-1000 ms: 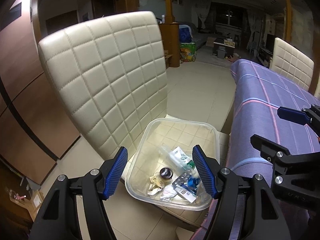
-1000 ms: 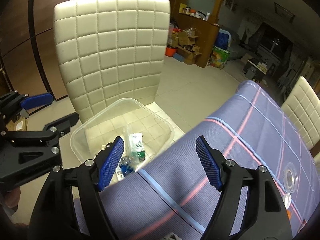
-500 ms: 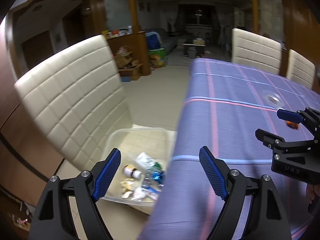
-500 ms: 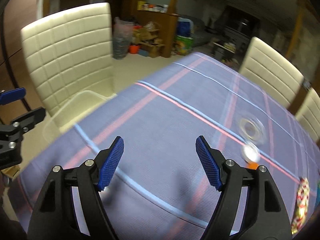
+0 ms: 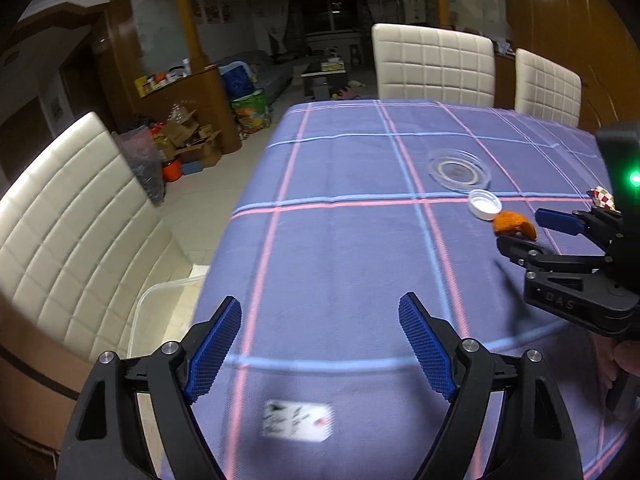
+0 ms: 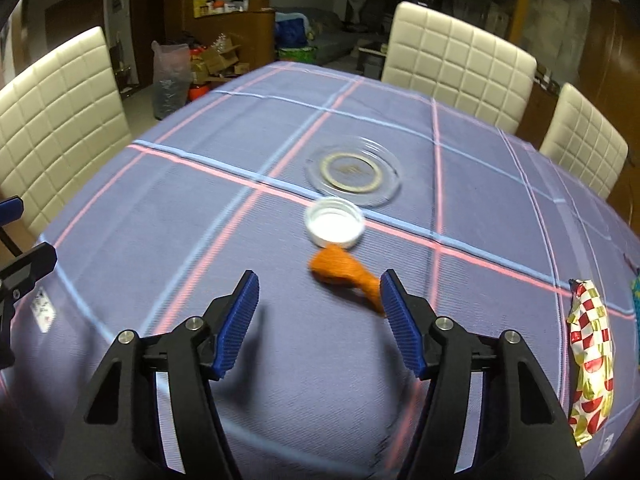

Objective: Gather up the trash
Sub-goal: 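Grasp the orange peel with the right gripper while the left gripper approaches the white cap, then grasp the white bottle cap with the left gripper while the right gripper holds the peel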

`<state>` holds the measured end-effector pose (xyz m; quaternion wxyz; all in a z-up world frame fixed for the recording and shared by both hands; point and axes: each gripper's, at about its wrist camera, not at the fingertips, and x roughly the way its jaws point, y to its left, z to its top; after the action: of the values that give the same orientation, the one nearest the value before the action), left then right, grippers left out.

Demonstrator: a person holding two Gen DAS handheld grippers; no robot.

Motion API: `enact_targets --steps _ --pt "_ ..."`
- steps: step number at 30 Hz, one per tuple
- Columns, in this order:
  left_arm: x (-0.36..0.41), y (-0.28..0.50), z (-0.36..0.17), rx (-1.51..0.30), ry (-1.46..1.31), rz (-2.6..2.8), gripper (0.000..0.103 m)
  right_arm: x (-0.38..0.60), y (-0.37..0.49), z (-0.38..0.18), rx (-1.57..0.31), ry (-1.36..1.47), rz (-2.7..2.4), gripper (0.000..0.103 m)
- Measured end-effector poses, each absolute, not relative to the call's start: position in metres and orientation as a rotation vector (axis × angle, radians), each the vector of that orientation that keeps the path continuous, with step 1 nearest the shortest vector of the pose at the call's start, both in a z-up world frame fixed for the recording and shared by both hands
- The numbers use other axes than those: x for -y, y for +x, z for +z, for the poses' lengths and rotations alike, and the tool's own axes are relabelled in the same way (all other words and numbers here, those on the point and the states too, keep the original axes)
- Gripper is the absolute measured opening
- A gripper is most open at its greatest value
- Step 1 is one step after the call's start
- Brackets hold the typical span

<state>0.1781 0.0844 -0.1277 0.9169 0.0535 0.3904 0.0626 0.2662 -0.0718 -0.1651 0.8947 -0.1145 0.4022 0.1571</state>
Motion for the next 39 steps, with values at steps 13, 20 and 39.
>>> enact_targets --steps 13,20,39 --pt "-0.025 0.228 -0.138 -0.86 0.157 0.044 0.079 0.109 0.289 -0.175 -0.876 -0.202 0.342 0.015" --pt "0.019 0.264 -0.15 -0.894 0.2 -0.005 0.079 0.136 0.297 -0.168 -0.849 -0.194 0.299 0.011" --pt "0.041 0.314 -0.168 -0.915 0.178 -0.054 0.06 0.16 0.324 -0.168 -0.855 -0.143 0.306 0.01"
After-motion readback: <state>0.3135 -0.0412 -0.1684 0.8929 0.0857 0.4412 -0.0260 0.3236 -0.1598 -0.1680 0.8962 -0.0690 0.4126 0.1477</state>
